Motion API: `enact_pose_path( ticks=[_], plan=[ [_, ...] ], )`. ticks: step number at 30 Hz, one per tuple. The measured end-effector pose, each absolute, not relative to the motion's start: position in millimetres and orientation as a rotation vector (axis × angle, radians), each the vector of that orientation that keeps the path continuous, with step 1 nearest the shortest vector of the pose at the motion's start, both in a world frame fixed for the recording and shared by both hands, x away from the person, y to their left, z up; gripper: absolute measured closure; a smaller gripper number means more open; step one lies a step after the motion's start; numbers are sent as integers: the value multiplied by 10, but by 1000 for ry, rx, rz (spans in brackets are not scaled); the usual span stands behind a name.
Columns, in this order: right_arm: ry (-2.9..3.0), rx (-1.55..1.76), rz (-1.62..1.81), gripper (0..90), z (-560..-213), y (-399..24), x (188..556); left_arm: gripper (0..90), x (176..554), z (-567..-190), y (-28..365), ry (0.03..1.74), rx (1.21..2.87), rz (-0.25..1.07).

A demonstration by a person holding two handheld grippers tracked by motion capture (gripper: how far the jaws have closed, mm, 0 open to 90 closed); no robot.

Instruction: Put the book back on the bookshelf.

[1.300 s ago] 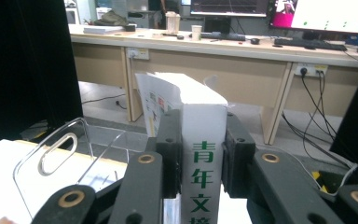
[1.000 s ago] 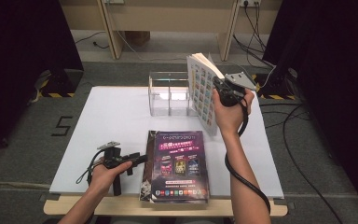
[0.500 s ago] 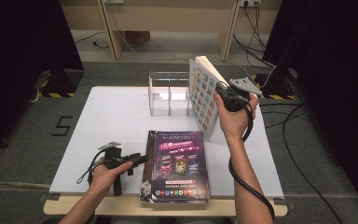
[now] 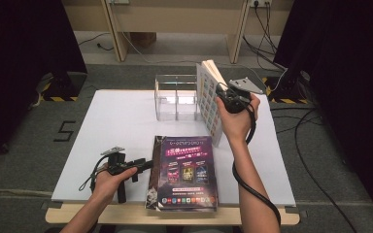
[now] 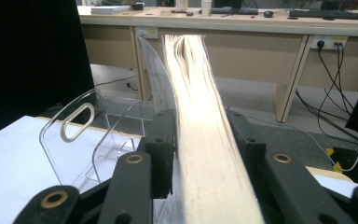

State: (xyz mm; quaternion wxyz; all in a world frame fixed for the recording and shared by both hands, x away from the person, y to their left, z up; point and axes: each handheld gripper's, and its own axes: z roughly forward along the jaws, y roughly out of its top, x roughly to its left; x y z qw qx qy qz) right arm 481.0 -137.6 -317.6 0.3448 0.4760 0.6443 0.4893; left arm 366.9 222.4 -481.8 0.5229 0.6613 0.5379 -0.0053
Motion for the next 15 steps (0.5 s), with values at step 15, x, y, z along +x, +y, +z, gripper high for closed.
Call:
enact_pose_path(
  ticks=[15],
  plan=[
    [1716, 1285, 1190, 704, -3124, -1328, 4897, 451, 3671, -4830, 2200, 1288, 1583, -20]
  ],
)
